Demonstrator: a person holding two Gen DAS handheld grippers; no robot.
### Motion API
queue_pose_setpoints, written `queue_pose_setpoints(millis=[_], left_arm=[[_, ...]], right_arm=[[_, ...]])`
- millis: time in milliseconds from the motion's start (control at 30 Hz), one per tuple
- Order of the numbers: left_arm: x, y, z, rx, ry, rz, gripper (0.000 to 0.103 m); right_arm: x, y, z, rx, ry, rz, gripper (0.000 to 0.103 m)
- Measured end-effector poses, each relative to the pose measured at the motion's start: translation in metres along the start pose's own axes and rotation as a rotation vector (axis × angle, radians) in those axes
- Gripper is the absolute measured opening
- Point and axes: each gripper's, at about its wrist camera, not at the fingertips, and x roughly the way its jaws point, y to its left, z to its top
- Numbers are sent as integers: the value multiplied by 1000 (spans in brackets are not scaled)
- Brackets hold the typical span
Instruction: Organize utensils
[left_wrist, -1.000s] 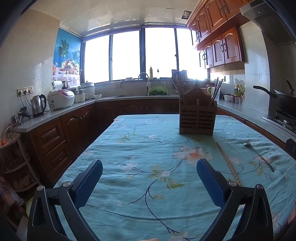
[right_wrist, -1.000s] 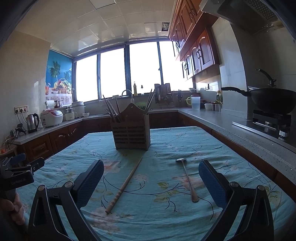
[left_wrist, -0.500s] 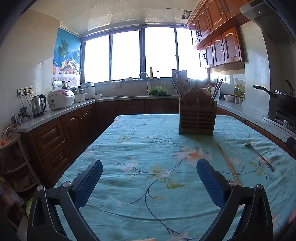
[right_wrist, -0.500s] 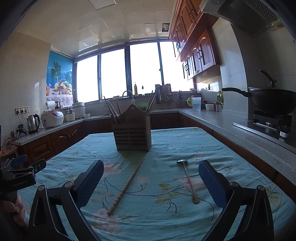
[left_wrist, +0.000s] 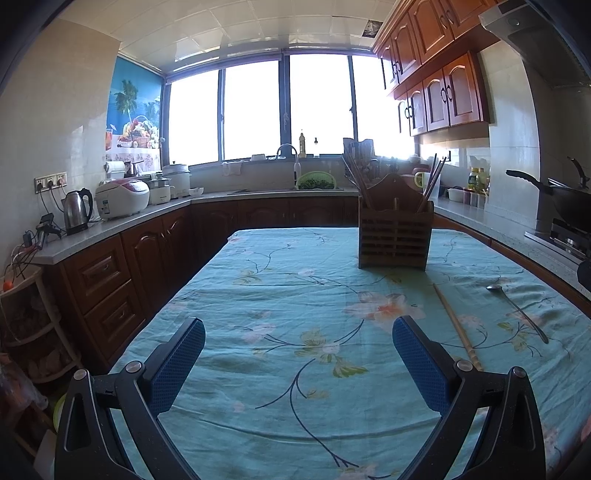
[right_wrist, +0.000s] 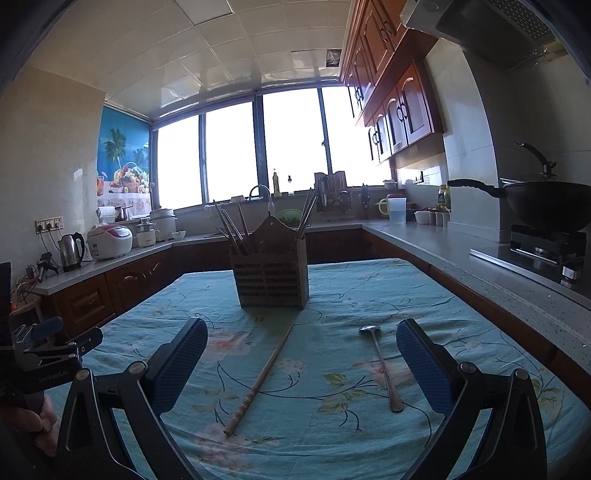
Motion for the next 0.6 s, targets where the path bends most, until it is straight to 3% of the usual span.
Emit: queue_pose_setpoints(millis=[600], left_arm=[[6, -11, 17, -25, 54, -27, 102]], right_arm=[[22, -8, 0, 3, 73, 2, 103]])
